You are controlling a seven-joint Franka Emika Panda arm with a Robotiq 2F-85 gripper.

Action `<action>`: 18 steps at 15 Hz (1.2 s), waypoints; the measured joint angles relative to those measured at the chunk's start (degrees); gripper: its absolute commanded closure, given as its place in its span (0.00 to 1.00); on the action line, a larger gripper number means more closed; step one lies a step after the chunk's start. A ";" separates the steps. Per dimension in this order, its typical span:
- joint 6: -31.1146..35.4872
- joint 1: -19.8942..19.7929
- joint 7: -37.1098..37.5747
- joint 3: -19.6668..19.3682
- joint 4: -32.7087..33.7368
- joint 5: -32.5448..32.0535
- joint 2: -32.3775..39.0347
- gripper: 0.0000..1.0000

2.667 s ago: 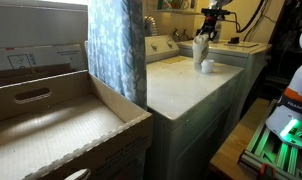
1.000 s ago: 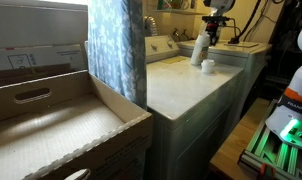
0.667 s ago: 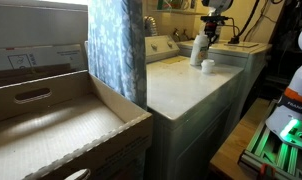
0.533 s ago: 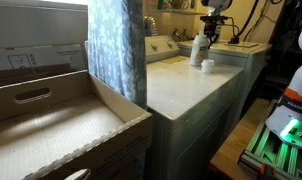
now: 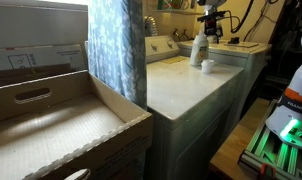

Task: Pour some fabric softener into its lid

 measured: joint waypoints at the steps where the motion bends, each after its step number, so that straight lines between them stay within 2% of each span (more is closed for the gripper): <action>1: -0.70 0.44 2.17 -0.13 0.38 -1.65 -0.15 0.00; 6: -2.25 2.30 12.06 -0.53 1.45 -9.37 -2.98 0.00; 9: -2.24 3.09 14.29 -0.47 1.25 -12.53 -7.05 0.00; 15: -4.51 3.20 7.72 1.31 -0.03 -12.54 -18.59 0.00; 18: -8.41 3.16 -0.22 2.23 -0.13 -11.84 -22.28 0.00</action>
